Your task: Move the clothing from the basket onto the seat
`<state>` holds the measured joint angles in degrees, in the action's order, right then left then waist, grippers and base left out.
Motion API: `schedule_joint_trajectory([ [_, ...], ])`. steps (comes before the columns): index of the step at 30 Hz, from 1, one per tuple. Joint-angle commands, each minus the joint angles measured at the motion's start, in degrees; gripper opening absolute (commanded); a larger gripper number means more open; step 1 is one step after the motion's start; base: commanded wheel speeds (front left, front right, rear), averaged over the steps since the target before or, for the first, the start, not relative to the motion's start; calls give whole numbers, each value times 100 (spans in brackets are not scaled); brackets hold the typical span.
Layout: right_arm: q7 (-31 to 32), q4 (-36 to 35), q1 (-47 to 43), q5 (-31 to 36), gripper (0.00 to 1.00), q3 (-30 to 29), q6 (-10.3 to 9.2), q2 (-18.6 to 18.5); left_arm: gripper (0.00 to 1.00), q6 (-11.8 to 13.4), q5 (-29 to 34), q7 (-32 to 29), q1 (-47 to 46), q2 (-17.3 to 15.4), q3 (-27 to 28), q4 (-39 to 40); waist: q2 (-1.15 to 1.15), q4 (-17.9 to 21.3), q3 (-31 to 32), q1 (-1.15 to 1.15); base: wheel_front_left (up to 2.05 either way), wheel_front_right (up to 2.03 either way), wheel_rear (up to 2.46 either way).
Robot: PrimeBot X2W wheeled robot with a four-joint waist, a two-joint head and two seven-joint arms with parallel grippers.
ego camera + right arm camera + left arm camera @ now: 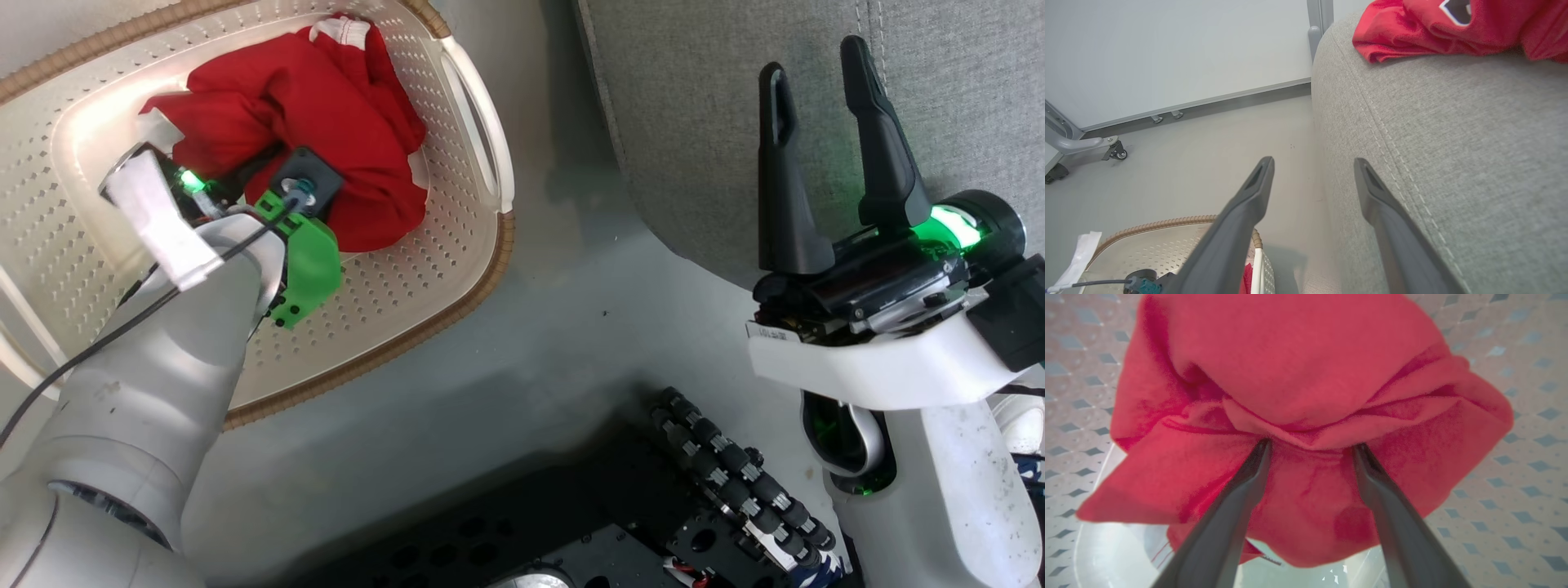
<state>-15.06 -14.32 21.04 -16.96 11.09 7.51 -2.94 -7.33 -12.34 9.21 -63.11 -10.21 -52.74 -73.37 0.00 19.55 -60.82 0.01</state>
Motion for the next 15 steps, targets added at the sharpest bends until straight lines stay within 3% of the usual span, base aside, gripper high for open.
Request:
schedule_joint_trajectory([
  [1, -17, -35, -72, -19, 100, 19, -4, 8, 100, -21, 188, -59, -128, -15, -179, -21, 0, 9, -17, -1, 0, 0, 0],
  [6, -17, -72, -170, -21, 100, 32, -4, 7, 100, -19, 369, -435, -304, -1, -740, -34, 0, 35, -44, -1, 0, 0, 0],
  [15, -17, -150, -323, -20, 100, 41, -4, 6, 100, -21, 27, -1503, -461, -155, -1097, -47, 0, 67, -56, -1, 0, 0, 0],
])
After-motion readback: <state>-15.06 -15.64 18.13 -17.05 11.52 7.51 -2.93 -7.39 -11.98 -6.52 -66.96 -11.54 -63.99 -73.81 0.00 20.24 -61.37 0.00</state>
